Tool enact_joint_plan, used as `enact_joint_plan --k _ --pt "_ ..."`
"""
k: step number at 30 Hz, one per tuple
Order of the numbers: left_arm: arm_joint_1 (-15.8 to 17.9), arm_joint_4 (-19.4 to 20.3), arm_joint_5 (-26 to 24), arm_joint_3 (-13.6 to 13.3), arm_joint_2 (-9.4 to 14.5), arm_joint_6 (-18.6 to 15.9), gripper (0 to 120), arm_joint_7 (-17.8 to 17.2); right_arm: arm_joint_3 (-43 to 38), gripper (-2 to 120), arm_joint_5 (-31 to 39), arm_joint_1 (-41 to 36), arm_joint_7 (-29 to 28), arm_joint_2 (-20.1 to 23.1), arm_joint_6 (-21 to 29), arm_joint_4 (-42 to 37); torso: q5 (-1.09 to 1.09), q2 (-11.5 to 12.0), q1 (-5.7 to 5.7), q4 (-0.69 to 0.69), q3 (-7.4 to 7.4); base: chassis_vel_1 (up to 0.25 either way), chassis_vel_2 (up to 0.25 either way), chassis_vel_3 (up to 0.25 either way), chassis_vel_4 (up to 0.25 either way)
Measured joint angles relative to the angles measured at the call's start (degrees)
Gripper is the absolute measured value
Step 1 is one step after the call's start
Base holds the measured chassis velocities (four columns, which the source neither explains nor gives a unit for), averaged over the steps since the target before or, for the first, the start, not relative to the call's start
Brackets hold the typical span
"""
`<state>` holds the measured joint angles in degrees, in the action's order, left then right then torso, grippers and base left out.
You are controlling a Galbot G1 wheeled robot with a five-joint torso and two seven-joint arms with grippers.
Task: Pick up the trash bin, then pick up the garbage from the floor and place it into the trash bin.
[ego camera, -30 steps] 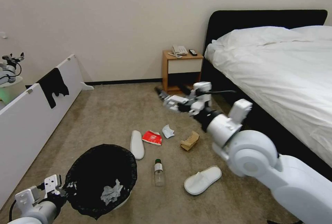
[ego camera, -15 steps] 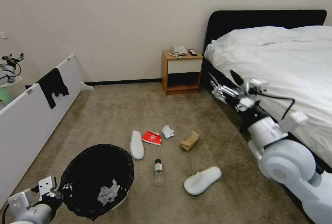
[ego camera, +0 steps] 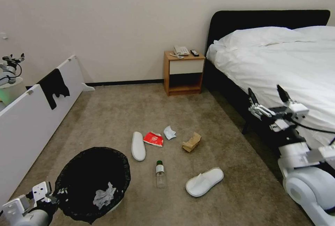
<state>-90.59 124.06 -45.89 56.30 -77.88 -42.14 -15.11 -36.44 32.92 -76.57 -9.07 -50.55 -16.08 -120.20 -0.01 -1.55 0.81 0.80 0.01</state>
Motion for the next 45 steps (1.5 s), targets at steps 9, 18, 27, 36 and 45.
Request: enact_joint_plan --k 9,18,27,36,45 --pt "0.03 -0.79 0.12 0.33 -0.81 0.00 1 0.60 -3.07 100 -3.43 -6.21 0.06 -4.28 -1.88 0.01 0.01 0.00 0.00 0.00 0.00 0.000 0.000 0.000 0.000" --pt "0.13 -1.52 0.20 -0.04 -0.98 0.00 1 1.21 1.45 100 -1.42 -7.77 -3.03 -4.76 3.05 0.00 0.02 0.00 0.00 0.00 -0.01 0.000 0.000 0.000 0.000" --pt "-0.07 -1.02 0.60 -0.44 -1.24 0.00 1 1.27 11.21 100 14.63 -3.16 -13.50 -4.80 17.92 2.68 0.00 0.00 0.00 -0.01 -0.01 0.000 0.000 0.000 0.000" --pt "0.35 -1.84 0.90 -0.97 -0.73 0.00 1 1.37 15.15 100 28.80 0.23 -23.55 -3.39 30.75 6.33 0.00 0.00 0.00 0.00 -0.01 0.000 0.000 0.000 0.000" --pt "0.98 -2.82 1.07 -1.41 -0.82 0.00 1 1.47 19.65 100 39.98 5.21 -31.25 -4.35 38.27 12.52 0.01 0.00 0.00 0.00 -0.01 0.000 0.000 0.000 0.000"
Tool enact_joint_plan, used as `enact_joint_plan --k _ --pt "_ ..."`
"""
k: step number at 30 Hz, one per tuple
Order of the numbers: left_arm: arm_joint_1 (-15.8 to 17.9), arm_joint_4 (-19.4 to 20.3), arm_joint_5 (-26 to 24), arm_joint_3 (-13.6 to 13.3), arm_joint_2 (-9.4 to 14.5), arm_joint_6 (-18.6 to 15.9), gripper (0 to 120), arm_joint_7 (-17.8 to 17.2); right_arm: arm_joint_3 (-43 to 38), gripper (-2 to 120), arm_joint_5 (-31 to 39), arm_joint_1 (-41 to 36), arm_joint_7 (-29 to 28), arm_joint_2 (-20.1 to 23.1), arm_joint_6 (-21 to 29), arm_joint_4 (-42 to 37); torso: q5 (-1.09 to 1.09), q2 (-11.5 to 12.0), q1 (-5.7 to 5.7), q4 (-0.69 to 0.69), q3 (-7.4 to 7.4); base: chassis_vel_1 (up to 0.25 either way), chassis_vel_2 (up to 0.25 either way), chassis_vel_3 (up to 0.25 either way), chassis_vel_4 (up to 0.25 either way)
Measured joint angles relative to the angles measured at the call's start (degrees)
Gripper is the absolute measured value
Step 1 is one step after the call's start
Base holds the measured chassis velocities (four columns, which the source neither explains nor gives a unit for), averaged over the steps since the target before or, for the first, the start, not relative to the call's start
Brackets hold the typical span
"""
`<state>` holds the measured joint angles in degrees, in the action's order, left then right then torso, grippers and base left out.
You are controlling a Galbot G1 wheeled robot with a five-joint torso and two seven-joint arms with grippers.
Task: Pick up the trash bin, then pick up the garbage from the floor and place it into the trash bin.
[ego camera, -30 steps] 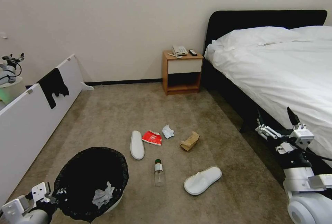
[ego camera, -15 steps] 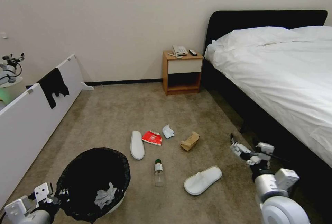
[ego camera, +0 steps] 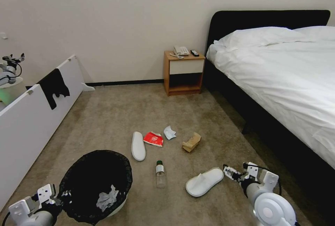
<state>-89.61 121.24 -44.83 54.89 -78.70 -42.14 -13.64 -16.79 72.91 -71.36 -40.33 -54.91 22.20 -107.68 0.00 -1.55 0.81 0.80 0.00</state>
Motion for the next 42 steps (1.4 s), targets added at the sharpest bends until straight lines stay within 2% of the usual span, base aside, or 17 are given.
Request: enact_joint_plan --k 2,3,5,7,9,15,25,42 --pt "0.01 -0.02 0.01 -0.04 0.00 0.00 1 0.01 0.90 100 0.81 1.09 -0.52 -0.61 0.40 1.61 0.00 0.00 0.00 0.00 0.00 0.000 0.000 0.000 0.000" --pt "0.03 -0.03 0.03 -0.07 0.05 0.00 1 0.04 3.47 100 1.44 3.80 -1.42 -3.03 0.92 6.77 0.00 0.00 0.00 0.00 0.00 0.000 0.000 0.000 0.000" --pt "0.04 -0.05 0.04 -0.06 0.12 0.00 1 0.06 5.03 100 1.12 5.03 -1.44 -4.66 0.92 9.77 0.00 0.00 0.00 0.00 0.00 0.000 0.000 0.000 0.000" --pt "0.03 -0.06 0.02 -0.04 0.17 0.00 1 0.07 5.59 100 0.94 5.55 -1.44 -5.40 0.90 11.01 0.00 0.00 0.00 0.00 0.00 0.000 0.000 0.000 0.000" --pt "0.03 -0.19 -0.04 0.04 0.34 0.00 1 0.12 7.76 100 0.16 7.70 -1.24 -8.54 0.55 15.07 0.00 0.01 0.00 0.00 0.00 0.000 0.000 0.000 0.000" --pt "0.19 -0.51 -0.13 0.17 0.40 0.00 1 0.18 11.22 100 -1.31 10.78 -0.48 -13.03 -0.02 20.44 0.00 0.01 0.00 0.00 0.00 0.000 0.000 0.000 0.000" --pt "0.61 -1.21 -0.13 -0.01 0.25 0.00 1 0.59 14.93 100 -3.16 14.35 0.82 -16.94 -0.72 26.09 0.01 0.01 0.00 0.00 0.00 0.000 0.000 0.000 0.000" --pt "1.55 -3.03 0.16 -1.13 0.58 0.00 1 0.94 14.62 100 -6.30 18.67 3.08 -19.55 -2.65 33.65 0.00 0.01 0.00 0.01 0.00 0.000 0.000 0.000 0.000"
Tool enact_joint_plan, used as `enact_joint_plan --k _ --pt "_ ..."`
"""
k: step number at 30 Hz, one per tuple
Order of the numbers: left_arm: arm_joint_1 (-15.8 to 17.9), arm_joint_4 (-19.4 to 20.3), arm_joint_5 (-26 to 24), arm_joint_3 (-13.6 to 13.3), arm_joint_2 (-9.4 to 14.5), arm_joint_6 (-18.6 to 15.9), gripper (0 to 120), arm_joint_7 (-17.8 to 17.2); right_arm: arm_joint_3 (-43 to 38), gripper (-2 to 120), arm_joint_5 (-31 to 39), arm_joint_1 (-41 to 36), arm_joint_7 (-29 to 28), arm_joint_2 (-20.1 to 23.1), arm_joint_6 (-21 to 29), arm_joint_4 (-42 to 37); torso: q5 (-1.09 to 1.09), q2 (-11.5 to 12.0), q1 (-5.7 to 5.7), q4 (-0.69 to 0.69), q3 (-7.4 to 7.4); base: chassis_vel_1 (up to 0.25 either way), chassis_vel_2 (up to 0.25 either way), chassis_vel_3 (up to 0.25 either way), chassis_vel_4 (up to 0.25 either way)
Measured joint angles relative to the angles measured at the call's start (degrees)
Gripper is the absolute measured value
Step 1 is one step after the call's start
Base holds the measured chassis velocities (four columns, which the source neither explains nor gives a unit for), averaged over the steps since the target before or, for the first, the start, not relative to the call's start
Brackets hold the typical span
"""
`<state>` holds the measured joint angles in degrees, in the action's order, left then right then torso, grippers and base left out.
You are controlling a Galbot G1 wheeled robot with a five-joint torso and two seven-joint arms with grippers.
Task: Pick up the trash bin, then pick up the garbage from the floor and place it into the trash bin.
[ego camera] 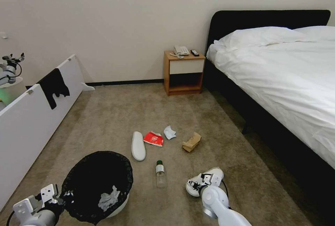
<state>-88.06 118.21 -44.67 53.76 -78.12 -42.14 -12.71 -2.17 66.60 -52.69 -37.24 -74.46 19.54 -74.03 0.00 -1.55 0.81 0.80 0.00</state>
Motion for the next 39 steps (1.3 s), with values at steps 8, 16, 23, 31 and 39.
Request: enact_joint_plan --k 8,16,23,31,39 --pt "0.32 -0.29 0.09 -0.35 -0.04 0.00 1 0.02 -0.04 100 -0.33 1.91 0.55 -0.93 -0.20 3.12 0.00 -0.01 0.00 -0.01 0.00 0.000 0.000 0.000 0.000" --pt "0.52 -0.44 -0.03 -0.40 0.44 0.00 1 0.10 0.63 100 -1.41 5.90 1.58 -2.94 -1.00 9.21 0.00 -0.01 0.00 -0.01 0.00 0.000 0.000 0.000 0.000" --pt "0.53 -0.49 -0.13 -0.33 0.65 0.00 1 0.15 0.47 100 -2.86 8.61 2.25 -4.64 -1.62 13.69 0.00 0.00 0.00 -0.01 0.00 0.000 0.000 0.000 0.000" --pt "0.51 -0.50 -0.28 -0.21 0.92 0.00 1 0.24 -0.45 100 -5.09 9.90 3.04 -5.52 -2.39 17.91 0.00 -0.01 0.00 -0.01 0.00 0.000 0.000 0.000 0.000" --pt "0.54 -0.57 -0.28 -0.26 0.83 0.00 1 0.30 -1.65 85 -6.89 9.89 3.75 -5.25 -3.03 21.19 0.00 -0.01 0.00 -0.01 0.00 0.000 0.000 0.000 0.000"
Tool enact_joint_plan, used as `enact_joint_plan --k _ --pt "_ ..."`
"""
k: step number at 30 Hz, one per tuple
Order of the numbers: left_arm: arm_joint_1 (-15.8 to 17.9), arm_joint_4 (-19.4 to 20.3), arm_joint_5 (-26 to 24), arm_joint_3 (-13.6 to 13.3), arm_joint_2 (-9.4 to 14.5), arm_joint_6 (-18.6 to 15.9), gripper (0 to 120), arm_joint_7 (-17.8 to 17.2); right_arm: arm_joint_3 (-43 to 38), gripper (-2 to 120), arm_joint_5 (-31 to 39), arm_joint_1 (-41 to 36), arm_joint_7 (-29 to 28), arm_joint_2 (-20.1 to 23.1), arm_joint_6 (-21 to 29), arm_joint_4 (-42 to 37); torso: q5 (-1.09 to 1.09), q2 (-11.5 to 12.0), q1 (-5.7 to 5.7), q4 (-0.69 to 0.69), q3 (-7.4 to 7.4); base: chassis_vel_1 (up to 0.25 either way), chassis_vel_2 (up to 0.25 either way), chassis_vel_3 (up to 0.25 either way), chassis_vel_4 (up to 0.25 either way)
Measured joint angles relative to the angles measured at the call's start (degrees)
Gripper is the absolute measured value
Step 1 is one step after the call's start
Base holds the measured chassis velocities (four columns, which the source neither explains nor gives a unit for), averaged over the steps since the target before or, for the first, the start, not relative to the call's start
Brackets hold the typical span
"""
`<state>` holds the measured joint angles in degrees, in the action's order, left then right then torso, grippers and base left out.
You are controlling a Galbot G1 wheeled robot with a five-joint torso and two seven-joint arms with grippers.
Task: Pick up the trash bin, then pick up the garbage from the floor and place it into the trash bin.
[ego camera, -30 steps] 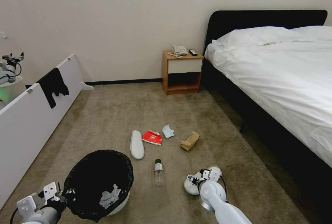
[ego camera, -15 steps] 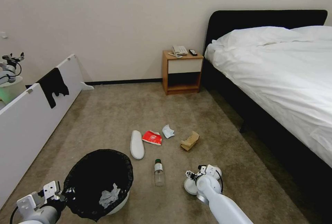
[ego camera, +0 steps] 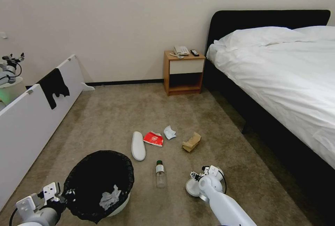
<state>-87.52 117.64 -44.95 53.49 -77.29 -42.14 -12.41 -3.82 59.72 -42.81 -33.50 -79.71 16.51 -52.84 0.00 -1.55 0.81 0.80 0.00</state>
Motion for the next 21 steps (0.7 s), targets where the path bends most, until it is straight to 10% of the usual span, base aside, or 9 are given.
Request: enact_joint_plan --k 11,21 --pt "0.16 -0.25 0.02 -0.25 -0.08 0.00 1 0.13 -0.02 44 -1.40 -0.56 1.42 -0.60 -0.67 2.30 0.01 0.00 0.00 0.01 0.00 0.000 0.000 0.000 0.000" --pt "0.05 -0.32 0.07 -0.36 -0.35 0.00 1 0.21 2.79 41 -2.78 -0.48 1.70 -1.72 -0.91 3.44 0.04 -0.01 0.00 0.02 0.01 0.000 0.000 0.000 0.000"
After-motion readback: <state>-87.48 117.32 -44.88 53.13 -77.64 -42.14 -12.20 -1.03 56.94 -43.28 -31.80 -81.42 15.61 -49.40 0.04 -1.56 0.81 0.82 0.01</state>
